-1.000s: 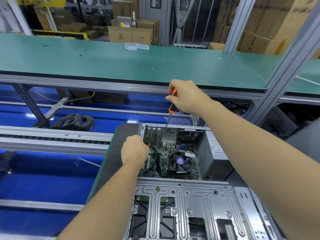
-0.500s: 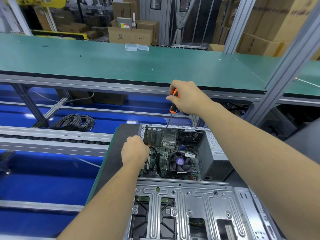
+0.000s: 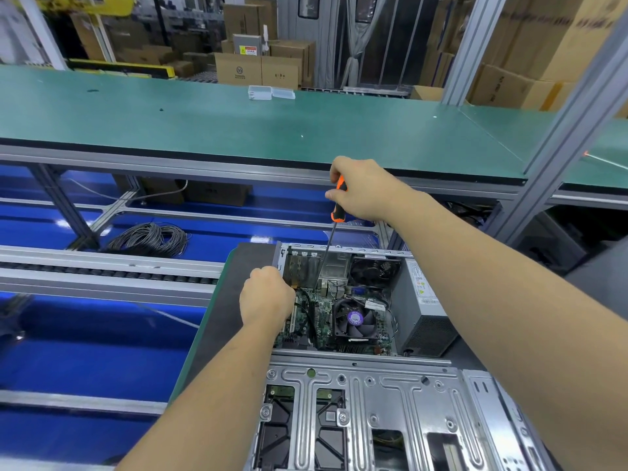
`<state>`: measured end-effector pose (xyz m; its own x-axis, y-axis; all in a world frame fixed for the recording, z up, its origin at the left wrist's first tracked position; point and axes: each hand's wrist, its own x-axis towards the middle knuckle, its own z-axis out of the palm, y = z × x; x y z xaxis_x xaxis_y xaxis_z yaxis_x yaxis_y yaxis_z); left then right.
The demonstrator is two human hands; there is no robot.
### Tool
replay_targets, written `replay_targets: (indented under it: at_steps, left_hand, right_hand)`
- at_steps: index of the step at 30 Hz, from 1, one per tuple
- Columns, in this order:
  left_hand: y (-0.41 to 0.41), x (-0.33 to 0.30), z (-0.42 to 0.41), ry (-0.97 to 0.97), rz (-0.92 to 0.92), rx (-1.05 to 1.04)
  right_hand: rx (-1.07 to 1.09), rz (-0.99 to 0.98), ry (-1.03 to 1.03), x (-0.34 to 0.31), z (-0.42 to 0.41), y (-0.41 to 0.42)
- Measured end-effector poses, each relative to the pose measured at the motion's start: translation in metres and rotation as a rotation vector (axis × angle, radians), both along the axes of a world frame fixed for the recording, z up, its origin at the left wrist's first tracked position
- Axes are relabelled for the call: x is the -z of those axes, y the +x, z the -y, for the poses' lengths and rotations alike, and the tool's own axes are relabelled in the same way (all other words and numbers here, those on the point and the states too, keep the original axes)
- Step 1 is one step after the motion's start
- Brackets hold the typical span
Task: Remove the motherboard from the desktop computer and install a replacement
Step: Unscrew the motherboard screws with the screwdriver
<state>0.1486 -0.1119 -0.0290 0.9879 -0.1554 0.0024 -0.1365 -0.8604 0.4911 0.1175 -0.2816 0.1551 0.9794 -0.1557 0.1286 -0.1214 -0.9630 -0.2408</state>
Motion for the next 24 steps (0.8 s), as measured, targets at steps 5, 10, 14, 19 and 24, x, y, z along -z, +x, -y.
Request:
replay_targets:
  at_steps: [5, 10, 14, 19, 24]
  left_hand:
    - [0.0, 0.001, 0.0, -0.005, -0.002, 0.004]
    - [0.001, 0.005, -0.001, -0.001, 0.01, 0.006]
    - [0.003, 0.004, 0.001, -0.005, -0.004, 0.016]
    - [0.001, 0.003, 0.001, 0.0, 0.011, 0.019]
    - [0.0, 0.003, 0.001, 0.01, 0.026, 0.024]
  right_hand:
    - [0.177, -0.028, -0.302, -0.01, -0.006, 0.021]
    - [-0.033, -0.101, -0.216, -0.016, -0.006, 0.04]
    - [-0.219, -0.191, -0.074, -0.025, -0.002, 0.037]
    - [-0.107, -0.33, -0.025, -0.033, -0.014, 0.032]
    - [-0.077, -0.303, -0.236, -0.038, -0.027, 0.038]
